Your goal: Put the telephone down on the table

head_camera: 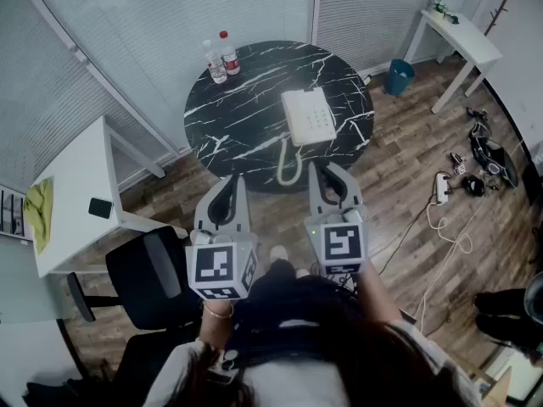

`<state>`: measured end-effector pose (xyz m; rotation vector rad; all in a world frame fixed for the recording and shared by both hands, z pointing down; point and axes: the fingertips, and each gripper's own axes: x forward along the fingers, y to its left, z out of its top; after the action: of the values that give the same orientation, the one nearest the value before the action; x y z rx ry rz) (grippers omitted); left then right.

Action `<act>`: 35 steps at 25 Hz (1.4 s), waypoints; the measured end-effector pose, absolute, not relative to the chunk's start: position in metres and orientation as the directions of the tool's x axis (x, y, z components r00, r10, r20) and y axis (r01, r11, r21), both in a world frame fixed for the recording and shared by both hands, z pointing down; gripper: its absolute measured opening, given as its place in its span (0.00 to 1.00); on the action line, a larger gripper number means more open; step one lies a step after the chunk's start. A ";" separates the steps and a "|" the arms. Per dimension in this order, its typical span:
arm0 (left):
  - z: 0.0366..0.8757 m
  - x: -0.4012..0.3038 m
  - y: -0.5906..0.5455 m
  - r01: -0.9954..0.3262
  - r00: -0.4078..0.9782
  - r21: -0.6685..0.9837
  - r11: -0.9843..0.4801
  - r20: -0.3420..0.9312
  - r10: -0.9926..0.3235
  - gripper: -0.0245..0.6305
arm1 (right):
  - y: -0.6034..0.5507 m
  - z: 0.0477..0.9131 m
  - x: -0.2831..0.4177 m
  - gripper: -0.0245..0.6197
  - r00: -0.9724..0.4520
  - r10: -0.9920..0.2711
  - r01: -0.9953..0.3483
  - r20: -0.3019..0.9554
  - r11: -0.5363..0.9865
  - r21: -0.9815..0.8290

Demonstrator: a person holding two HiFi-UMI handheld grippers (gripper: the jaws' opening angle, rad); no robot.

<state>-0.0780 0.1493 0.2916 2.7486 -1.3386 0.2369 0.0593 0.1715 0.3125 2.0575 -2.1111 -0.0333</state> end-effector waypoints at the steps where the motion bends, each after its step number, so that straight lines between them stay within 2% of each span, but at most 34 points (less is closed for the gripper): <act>1: 0.292 -0.078 0.145 -0.786 0.609 0.001 -0.618 0.169 -0.775 0.04 | 0.168 0.312 0.058 0.03 -0.018 -0.993 -0.989 0.120 0.035 0.141; 20: 0.299 -0.077 0.074 -0.721 0.686 0.017 -0.692 0.159 -0.710 0.04 | 0.106 0.312 0.054 0.03 0.018 -0.996 -0.998 0.082 -0.013 0.057; 35: 0.309 -0.081 0.046 -0.713 0.694 0.040 -0.700 0.181 -0.696 0.04 | 0.074 0.326 0.074 0.04 0.135 -0.984 -0.988 0.120 -0.124 0.091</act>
<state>-0.0814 0.0464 0.3086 2.7924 -1.1651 0.2307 0.0740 0.0744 0.3262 2.2497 -1.9739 0.0452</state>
